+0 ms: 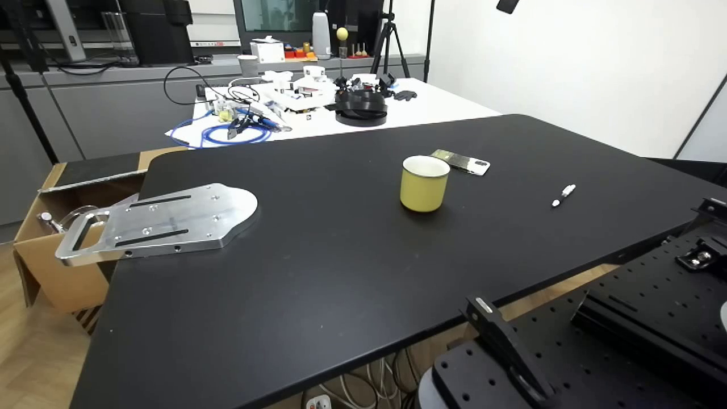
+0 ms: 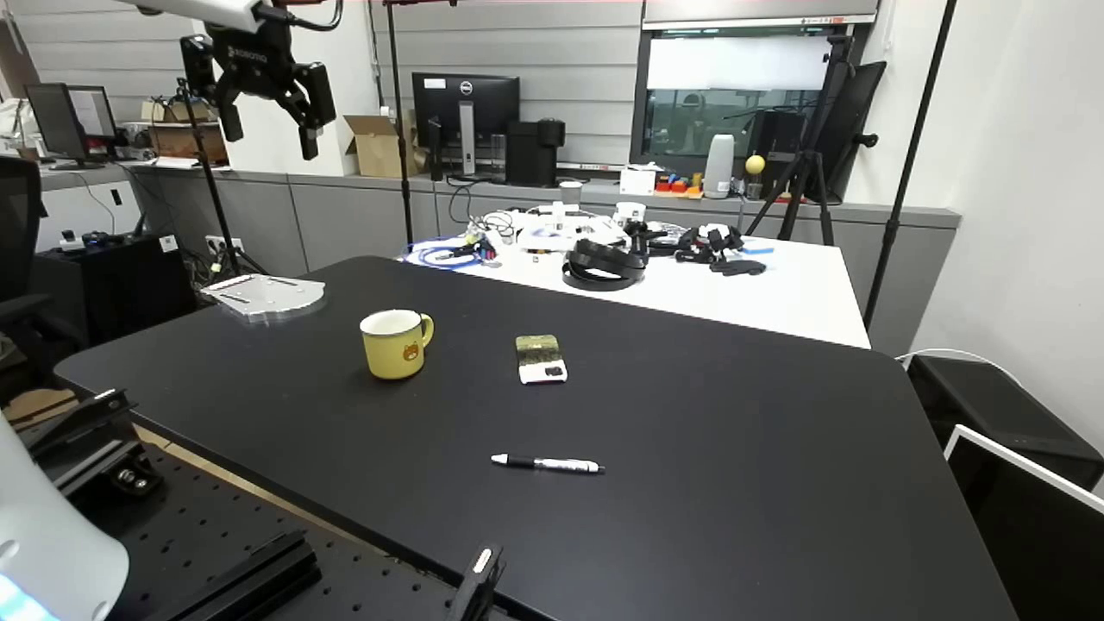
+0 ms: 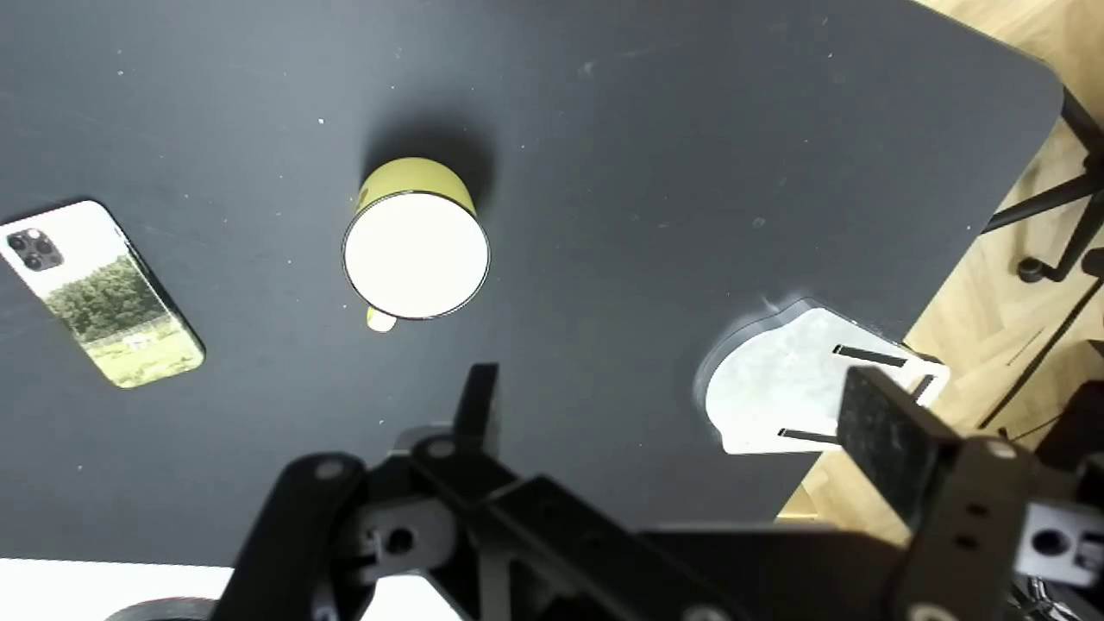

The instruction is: Place the pen inside the yellow mug

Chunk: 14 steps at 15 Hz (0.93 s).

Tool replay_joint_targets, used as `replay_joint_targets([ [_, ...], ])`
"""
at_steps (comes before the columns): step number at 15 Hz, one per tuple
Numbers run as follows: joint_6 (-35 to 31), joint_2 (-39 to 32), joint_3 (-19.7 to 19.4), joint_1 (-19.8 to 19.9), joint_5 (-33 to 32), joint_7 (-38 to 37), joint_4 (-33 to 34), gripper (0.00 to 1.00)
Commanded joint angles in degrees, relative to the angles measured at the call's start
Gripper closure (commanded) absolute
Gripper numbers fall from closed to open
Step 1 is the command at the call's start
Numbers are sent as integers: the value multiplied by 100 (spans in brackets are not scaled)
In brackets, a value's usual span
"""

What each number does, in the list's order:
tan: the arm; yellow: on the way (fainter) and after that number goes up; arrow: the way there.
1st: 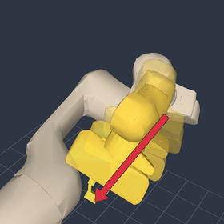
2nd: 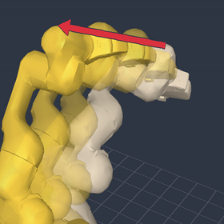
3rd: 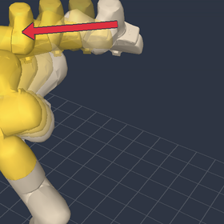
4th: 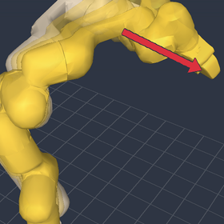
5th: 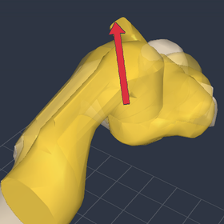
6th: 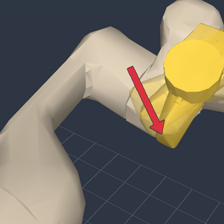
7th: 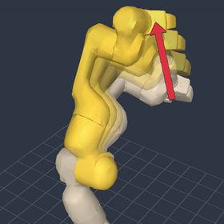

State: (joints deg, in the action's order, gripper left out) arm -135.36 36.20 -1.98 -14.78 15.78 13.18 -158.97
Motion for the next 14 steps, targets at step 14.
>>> replay_joint_targets([
  [14, -1558, -1181, -169, 1345, -581, -604, 652, 0],
])
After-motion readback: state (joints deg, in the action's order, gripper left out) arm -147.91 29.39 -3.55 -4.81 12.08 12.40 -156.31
